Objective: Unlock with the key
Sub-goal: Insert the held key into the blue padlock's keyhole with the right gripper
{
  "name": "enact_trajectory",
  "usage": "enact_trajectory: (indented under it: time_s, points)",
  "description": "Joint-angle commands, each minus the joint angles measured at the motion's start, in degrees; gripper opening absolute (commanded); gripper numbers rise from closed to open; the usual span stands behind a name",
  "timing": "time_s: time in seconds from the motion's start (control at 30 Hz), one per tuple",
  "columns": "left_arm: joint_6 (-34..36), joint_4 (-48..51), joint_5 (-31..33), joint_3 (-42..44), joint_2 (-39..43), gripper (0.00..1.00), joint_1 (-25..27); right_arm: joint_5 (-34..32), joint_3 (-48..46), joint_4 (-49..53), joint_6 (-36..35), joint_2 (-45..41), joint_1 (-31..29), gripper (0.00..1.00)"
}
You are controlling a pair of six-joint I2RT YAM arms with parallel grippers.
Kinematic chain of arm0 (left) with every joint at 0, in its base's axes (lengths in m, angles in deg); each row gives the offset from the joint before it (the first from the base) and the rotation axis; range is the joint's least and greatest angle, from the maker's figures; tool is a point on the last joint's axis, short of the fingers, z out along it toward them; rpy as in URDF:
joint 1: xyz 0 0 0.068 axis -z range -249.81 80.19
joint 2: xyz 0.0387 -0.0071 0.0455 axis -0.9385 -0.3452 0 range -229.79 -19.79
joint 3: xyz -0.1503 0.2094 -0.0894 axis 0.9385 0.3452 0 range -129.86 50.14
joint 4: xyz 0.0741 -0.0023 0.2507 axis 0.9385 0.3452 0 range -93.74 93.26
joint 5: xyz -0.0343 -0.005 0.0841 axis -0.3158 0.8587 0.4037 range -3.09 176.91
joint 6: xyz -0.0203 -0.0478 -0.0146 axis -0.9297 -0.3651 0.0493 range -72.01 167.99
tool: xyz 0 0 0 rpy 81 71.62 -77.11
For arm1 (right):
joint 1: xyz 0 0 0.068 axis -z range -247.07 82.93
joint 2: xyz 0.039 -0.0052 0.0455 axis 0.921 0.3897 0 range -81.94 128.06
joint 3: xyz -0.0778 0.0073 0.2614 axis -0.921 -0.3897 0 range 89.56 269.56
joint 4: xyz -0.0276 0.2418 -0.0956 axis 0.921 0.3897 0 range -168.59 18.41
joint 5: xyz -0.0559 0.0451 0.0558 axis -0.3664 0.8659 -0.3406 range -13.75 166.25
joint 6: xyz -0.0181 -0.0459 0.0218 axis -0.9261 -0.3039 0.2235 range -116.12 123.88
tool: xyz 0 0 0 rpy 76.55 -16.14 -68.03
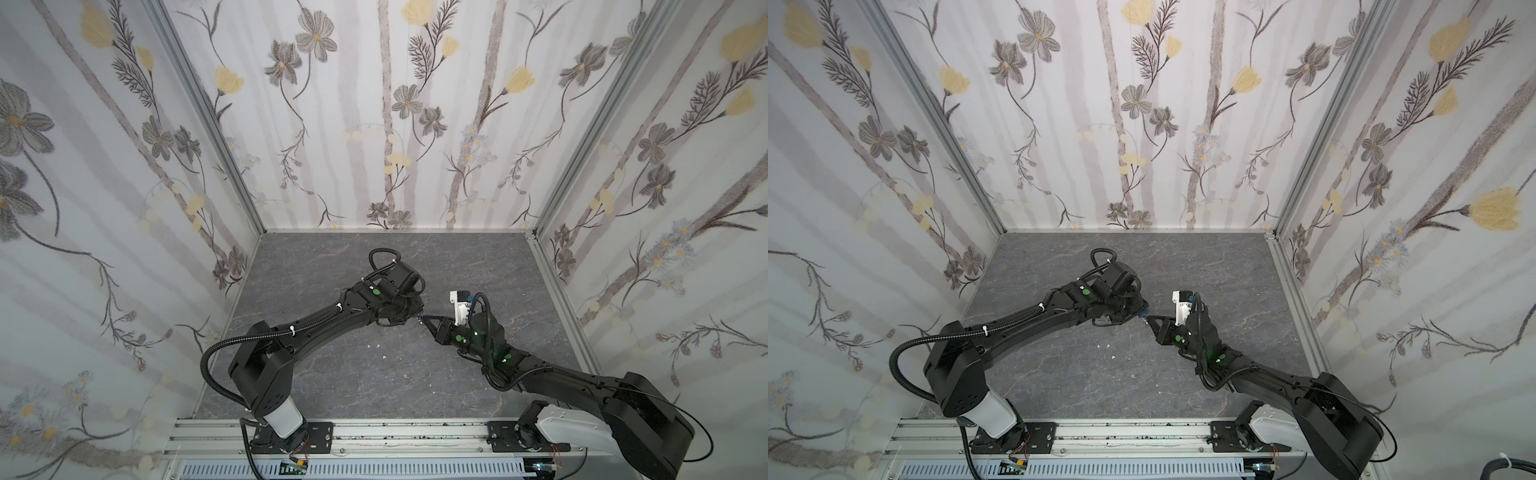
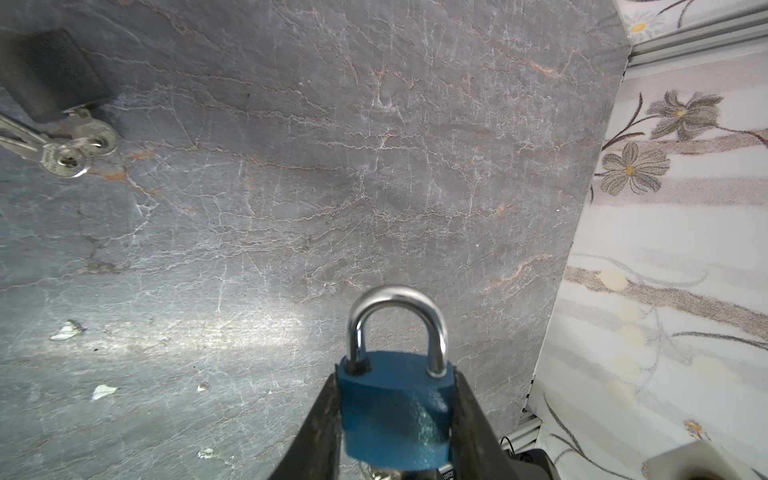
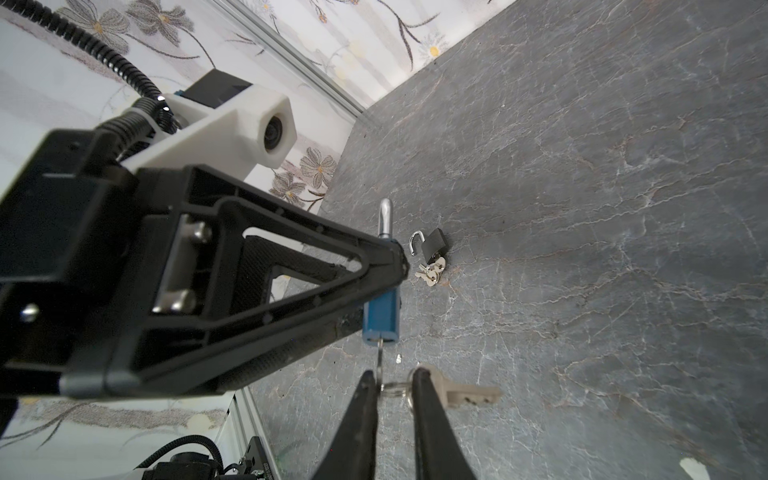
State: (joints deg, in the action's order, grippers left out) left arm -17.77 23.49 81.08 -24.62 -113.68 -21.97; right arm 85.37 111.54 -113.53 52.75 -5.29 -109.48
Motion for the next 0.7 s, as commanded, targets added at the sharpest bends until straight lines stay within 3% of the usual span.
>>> enact_trajectory:
  time_s: [0.0,0.3,0.67]
  points:
    - [0.1,-1.5,0.2,-0.1,0.5,0.10,0.0,0.9,0.4,-4.1,1.1,0.7,-0.1,0.18]
    - [-0.2,-3.0,-0.8,0.4,0.8,0.09,0.1,1.6,1.0,-5.4,1.3,2.1,-0.2,0.01]
    - [0.2,-5.6,-2.2,2.1,2.0,0.08,0.1,1.7,3.1,-5.9,1.3,4.6,0.1,0.00]
